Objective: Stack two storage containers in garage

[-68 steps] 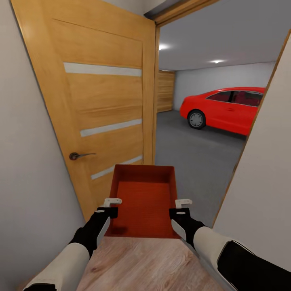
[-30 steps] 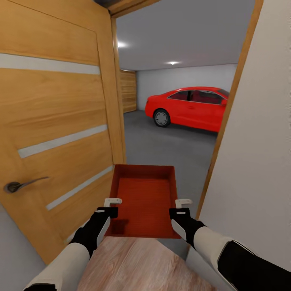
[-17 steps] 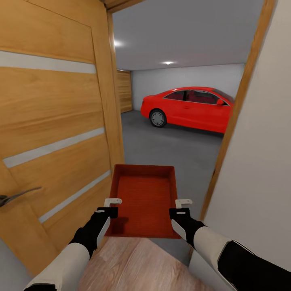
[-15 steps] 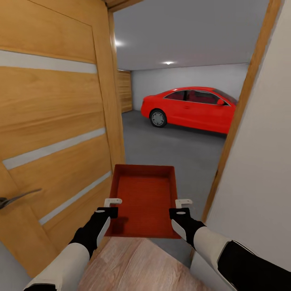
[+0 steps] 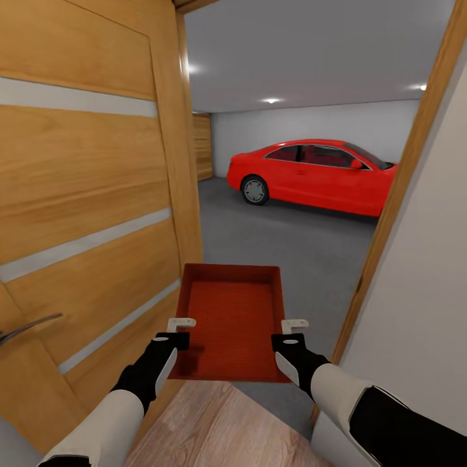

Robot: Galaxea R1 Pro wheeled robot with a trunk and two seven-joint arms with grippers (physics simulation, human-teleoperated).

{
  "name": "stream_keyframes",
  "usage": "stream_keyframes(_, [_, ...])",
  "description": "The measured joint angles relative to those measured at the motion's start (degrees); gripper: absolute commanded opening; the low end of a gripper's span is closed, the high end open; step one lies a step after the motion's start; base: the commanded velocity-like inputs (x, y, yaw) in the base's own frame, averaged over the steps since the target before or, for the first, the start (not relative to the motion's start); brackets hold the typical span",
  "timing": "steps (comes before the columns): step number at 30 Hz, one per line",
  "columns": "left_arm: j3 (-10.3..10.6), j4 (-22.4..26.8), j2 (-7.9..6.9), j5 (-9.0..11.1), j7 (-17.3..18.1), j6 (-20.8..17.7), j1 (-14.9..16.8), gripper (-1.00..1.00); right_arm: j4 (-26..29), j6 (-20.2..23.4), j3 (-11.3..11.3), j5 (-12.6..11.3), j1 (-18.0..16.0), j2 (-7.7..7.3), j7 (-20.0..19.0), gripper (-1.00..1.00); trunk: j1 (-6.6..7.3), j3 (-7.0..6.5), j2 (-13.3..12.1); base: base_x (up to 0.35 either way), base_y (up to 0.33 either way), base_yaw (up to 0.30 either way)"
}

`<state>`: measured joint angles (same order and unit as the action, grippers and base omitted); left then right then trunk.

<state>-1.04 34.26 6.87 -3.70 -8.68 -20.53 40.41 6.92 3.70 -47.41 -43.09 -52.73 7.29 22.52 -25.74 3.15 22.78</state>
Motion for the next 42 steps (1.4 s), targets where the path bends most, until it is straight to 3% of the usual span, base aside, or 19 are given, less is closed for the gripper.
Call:
stream_keyframes(13, [0.0,0.0,0.01,0.0,0.0,0.0,0.0,-1.0,0.0,0.0,0.0,0.0,0.0,-0.01,0.0,-1.0,0.0,0.0,0.0,0.051,0.0,-0.012])
stream_keyframes(29, [0.1,0.0,-0.05,0.0,0.0,-0.1,0.0,-1.0,-0.1,0.0,0.0,0.0,0.0,0.05,0.0,-1.0,0.0,0.0,0.0,0.076,0.008,-0.22])
stream_keyframes(42, [0.1,0.0,-0.05,0.1,0.0,-0.1,0.0,-1.0,-0.1,0.0,0.1,0.0,0.0,0.07,0.0,-1.0,0.02,0.0,0.0,0.207,0.179,-0.031])
